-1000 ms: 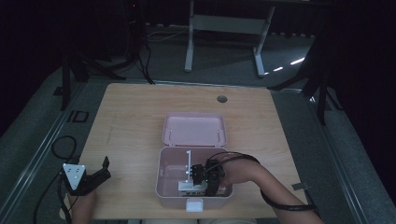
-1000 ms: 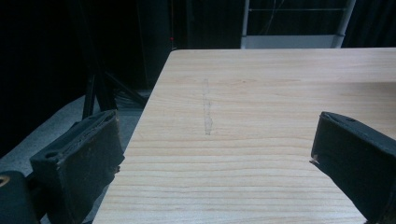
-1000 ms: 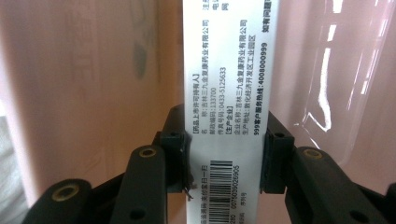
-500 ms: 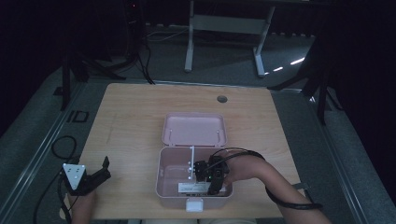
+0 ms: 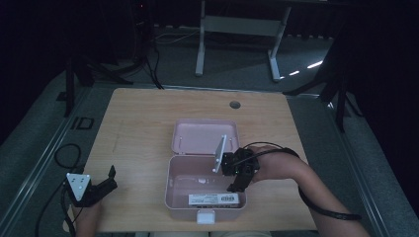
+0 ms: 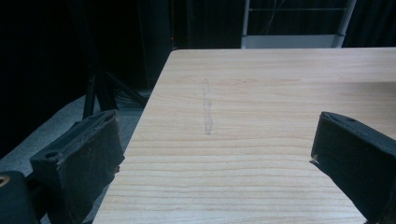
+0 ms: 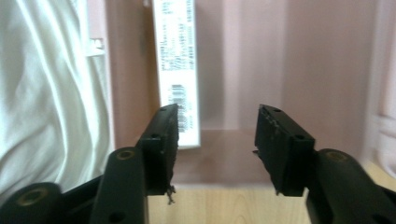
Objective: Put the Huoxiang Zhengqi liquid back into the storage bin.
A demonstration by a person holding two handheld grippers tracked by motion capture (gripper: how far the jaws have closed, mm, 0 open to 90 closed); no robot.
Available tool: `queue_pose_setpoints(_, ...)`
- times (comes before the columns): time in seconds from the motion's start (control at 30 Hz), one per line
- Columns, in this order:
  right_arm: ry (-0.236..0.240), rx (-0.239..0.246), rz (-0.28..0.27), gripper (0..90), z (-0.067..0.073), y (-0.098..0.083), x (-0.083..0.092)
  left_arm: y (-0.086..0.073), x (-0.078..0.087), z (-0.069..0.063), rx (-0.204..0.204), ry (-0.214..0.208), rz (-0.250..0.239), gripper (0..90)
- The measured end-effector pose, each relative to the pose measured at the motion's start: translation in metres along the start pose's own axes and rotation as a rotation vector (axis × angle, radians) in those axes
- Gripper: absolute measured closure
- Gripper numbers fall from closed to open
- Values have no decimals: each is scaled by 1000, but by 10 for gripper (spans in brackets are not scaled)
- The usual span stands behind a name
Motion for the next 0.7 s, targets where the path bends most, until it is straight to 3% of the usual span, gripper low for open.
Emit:
queue_pose_setpoints(0.13, -33, -43, -41, 373, -8, -14, 10, 0, 0, 0, 3, 0, -1, 23)
queue_pose_setpoints(0.27, -71, -117, -95, 279, -20, -30, 16, 0, 0, 0, -3, 0, 1, 23)
queue_pose_setpoints(0.33, -63, -143, -113, 195, -24, -39, 16, 0, 0, 0, -2, 0, 0, 23)
queue_pose_setpoints(0.4, -44, -172, -142, 182, -27, -47, 15, 0, 0, 0, -2, 1, -1, 23)
queue_pose_setpoints(0.53, -101, -225, -145, 124, -42, -65, 2, 0, 0, 0, -3, 1, 0, 23)
queue_pose_setpoints(0.7, -118, -260, -196, 130, -58, -83, -17, 0, 0, 0, -3, -1, -2, 23)
Point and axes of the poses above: each handheld gripper's, and its own axes: x roughly backward along the jaws, y roughly out of its top, z roughly to its left, the point moved 9 cm from there along -x, roughly forward along the jaws, and after that the axes turned 7 degrees about z, right-handed, at the moved point
